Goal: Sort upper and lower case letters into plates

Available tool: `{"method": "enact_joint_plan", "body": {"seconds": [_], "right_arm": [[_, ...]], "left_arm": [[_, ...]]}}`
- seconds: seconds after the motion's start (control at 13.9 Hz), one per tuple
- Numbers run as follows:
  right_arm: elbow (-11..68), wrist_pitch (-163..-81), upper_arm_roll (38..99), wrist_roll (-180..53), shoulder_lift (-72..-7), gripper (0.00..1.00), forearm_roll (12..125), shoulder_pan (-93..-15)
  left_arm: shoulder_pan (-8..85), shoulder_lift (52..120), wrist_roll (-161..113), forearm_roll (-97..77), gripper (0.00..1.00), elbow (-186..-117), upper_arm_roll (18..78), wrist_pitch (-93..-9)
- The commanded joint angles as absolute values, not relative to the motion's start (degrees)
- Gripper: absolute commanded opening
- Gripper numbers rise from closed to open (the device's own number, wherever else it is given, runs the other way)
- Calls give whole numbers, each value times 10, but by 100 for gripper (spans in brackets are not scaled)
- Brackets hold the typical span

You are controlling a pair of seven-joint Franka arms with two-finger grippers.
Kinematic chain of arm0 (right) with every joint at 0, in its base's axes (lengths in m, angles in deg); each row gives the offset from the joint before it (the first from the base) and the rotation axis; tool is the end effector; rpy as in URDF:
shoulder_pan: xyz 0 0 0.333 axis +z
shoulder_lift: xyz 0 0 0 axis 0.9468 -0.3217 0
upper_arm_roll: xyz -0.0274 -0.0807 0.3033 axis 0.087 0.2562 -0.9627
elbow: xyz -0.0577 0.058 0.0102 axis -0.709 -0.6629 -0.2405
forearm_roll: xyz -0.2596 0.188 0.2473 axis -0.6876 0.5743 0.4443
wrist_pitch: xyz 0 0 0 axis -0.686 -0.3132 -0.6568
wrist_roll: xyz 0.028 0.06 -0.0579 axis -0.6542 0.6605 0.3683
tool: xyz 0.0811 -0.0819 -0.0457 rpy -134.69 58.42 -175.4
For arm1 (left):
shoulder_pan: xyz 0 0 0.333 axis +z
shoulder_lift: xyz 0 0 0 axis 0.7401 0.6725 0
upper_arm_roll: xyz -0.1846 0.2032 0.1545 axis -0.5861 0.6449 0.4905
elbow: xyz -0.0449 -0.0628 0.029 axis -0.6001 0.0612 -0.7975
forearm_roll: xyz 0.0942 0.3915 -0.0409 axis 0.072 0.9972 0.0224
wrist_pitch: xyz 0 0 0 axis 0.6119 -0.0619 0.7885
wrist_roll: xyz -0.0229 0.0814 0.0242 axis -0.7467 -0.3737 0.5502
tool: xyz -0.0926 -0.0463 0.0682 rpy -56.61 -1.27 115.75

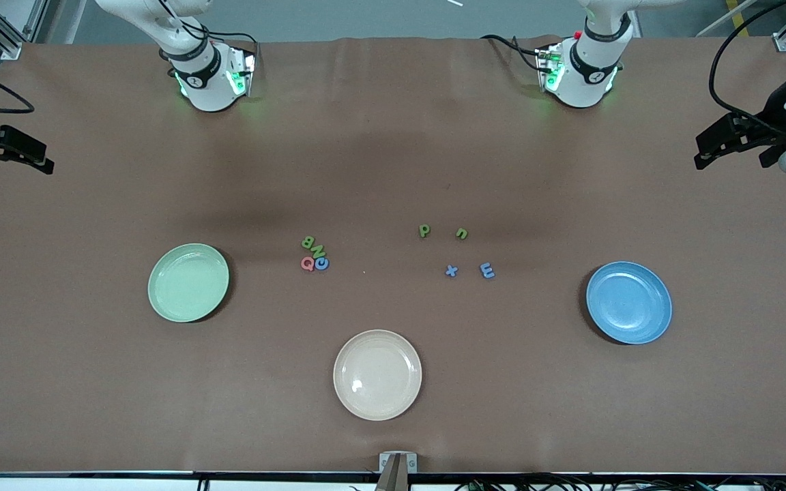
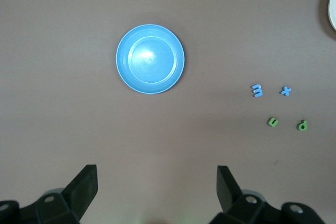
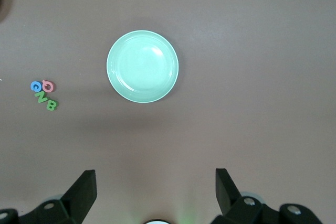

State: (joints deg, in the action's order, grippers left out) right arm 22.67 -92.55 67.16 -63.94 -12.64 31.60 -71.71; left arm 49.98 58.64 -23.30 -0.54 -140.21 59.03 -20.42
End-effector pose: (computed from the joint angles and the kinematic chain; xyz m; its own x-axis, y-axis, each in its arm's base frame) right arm 0.5385 -0.0472 0.6065 0.9976 -0.0044 -0.0697 -0.0051 -0.9999 -0.0102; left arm 0.5469 -0.0480 0.6369 0.9999 0.0116 0.0009 0.0116 -0.9999 -0.0098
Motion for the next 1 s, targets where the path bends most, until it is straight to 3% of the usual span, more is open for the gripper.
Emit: {"method": "enact_joint_plan", "body": {"seconds": [0.0, 0.36, 0.65, 0.93], "right_arm": [[249, -933, 673, -637, -99, 100, 306, -710], [275, -944, 673, -637, -78, 100, 307, -708], [275, -946, 673, -637, -78, 100, 307, -704], [275, -948, 673, -637, -79, 100, 307, -704]], "left_arm": [[500, 583, -225, -6, 100, -1402, 590, -203], [504, 594, -229, -5, 100, -1395, 592, -204], [487, 649, -243, -10, 100, -1405, 581, -213], [429, 709, -405, -6, 100, -1459, 566, -328]]}}
